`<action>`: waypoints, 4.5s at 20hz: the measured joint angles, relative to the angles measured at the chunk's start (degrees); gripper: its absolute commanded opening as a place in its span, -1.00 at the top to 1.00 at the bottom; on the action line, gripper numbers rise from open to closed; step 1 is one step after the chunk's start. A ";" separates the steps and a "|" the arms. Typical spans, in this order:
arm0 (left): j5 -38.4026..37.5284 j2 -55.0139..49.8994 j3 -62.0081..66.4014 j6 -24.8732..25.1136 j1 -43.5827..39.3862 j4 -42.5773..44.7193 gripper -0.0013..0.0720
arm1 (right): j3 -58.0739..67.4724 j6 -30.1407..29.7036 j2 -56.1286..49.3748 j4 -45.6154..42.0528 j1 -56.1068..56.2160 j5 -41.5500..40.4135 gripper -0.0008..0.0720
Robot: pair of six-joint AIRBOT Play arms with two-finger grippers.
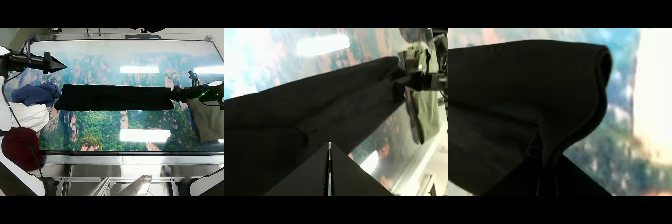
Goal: Fold the shirts.
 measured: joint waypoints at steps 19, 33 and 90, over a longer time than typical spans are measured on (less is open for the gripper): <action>29.88 -12.90 -2.54 -6.14 -43.82 8.63 0.95 | 10.99 12.02 23.04 18.32 4.85 19.43 0.94; 1.81 12.26 -4.52 -8.90 -14.32 6.93 0.95 | 11.02 14.82 11.50 15.43 33.66 -8.85 0.93; 10.14 45.77 -50.12 1.01 -0.85 7.34 0.20 | 9.05 41.09 23.85 -7.34 -7.82 -5.90 0.94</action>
